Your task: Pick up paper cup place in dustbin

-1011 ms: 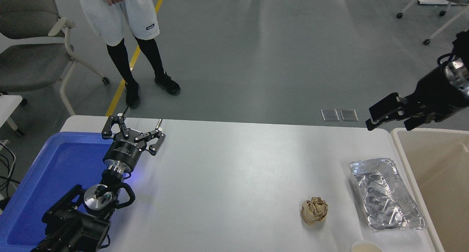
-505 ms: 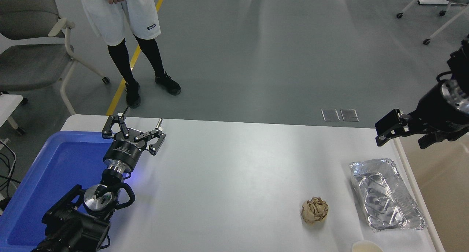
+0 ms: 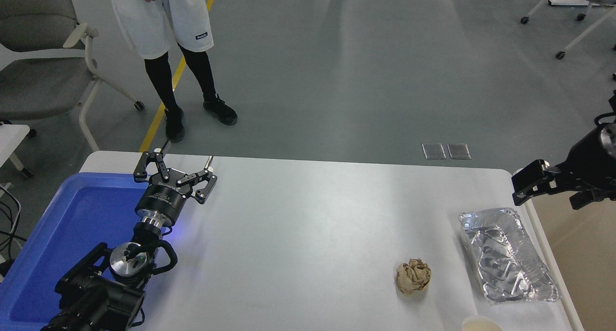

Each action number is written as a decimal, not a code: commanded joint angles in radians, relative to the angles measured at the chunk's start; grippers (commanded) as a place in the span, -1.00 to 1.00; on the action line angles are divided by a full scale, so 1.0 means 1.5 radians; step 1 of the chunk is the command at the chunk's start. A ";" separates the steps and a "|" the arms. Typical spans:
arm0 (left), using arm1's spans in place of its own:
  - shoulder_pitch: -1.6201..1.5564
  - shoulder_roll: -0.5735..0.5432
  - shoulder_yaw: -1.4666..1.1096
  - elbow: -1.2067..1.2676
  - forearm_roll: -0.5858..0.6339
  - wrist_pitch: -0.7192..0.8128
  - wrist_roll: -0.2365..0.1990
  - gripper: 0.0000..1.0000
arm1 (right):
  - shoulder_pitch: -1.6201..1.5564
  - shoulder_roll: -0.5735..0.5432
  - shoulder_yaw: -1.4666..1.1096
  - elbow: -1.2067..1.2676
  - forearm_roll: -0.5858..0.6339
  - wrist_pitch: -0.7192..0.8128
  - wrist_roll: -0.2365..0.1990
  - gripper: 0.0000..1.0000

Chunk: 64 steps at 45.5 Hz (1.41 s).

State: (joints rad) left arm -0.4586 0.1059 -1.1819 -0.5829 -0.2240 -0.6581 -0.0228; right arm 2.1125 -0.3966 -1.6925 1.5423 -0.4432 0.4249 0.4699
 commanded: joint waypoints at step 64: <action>0.000 0.000 0.000 0.000 0.000 0.000 0.001 0.98 | -0.438 -0.170 0.251 0.026 -0.162 -0.310 -0.001 1.00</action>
State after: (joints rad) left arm -0.4587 0.1059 -1.1814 -0.5829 -0.2240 -0.6581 -0.0221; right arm 1.5306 -0.6636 -1.3654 1.5933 -0.6871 0.0112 0.4679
